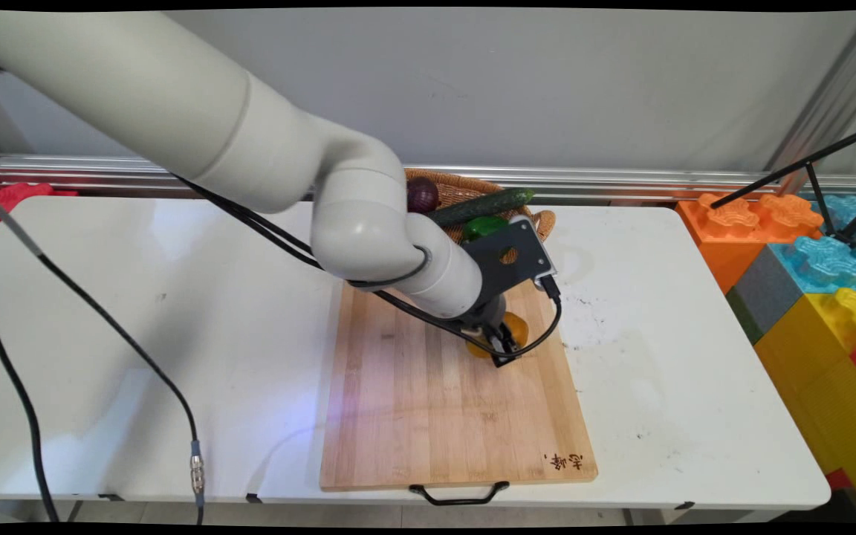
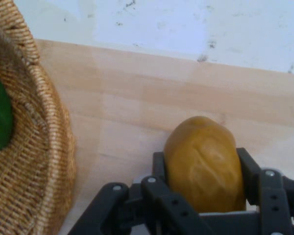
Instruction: Place the picked object on the cutting board
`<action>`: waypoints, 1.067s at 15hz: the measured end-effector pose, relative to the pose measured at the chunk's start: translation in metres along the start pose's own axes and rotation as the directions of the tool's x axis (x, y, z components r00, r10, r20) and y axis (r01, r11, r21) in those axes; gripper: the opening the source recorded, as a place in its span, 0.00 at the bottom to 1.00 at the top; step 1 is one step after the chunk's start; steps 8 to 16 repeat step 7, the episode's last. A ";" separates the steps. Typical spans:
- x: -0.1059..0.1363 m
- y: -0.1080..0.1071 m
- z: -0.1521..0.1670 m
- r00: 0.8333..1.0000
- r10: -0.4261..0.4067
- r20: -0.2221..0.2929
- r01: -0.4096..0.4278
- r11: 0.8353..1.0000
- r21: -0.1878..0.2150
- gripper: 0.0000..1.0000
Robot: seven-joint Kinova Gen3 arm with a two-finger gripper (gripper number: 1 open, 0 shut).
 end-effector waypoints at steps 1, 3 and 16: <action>0.000 0.000 0.004 1.000 -0.002 -0.001 0.002 1.000 0.000 0.00; 0.001 0.000 0.012 1.000 -0.008 -0.002 0.008 1.000 -0.004 0.00; 0.003 0.000 0.020 1.000 -0.013 -0.003 0.013 1.000 -0.023 1.00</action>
